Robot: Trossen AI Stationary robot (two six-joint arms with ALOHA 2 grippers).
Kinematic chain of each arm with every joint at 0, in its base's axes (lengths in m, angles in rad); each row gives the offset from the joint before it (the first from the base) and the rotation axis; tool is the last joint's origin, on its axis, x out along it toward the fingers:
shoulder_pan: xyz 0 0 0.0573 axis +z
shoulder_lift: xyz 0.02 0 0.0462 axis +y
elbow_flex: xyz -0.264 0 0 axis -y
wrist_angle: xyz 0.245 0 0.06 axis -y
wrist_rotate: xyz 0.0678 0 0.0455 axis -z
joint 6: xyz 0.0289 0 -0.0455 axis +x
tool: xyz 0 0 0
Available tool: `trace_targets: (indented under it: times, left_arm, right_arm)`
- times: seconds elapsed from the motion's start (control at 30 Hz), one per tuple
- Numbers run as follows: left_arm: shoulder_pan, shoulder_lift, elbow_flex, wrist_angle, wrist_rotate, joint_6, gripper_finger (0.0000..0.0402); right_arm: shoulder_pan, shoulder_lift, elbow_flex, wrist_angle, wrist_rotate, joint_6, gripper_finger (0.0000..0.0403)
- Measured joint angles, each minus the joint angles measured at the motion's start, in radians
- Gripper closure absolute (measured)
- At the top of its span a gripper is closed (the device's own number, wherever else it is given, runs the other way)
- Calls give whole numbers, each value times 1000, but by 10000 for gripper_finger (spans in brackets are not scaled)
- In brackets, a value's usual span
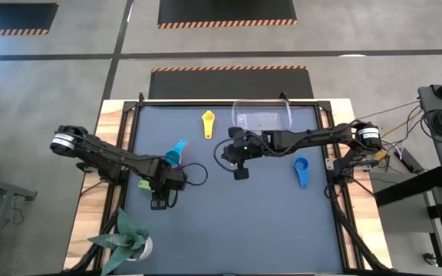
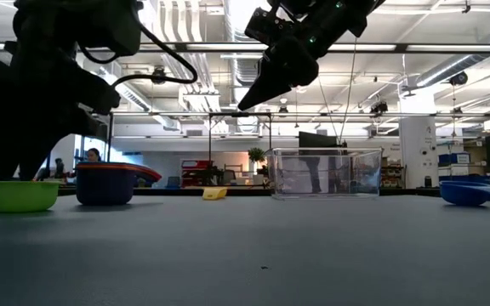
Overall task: Nest measuring cups in basket
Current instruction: Stack the green measuring cup on top of the light blue measuring cup
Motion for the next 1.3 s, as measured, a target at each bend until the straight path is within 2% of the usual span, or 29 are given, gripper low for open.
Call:
trace_targets:
  times: [0.47, 0.67, 0.9, 1.13, 1.23, 1.3]
  left_arm:
    - [-6, 3, -71, 63, 0, -40, 339]
    - [-26, 2, -66, 68, 1, -22, 392]
    - [-39, 1, -61, 55, 0, -23, 399]
    - [-91, 1, 95, -163, 26, 28, 401]
    - [-126, 0, 189, -241, 25, 143, 401]
    - [-151, -1, 246, -277, -7, 283, 401]
  right_arm:
    - [0, 0, 0, 0, 0, 2, 394]
    - [0, 0, 0, 0, 1, 2, 394]
    - [0, 0, 0, 0, 1, 5, 394]
    - [0, 0, 0, 0, 1, 5, 394]
    - [0, 0, 0, 0, 1, 4, 394]
    - [0, 0, 0, 0, 1, 3, 394]
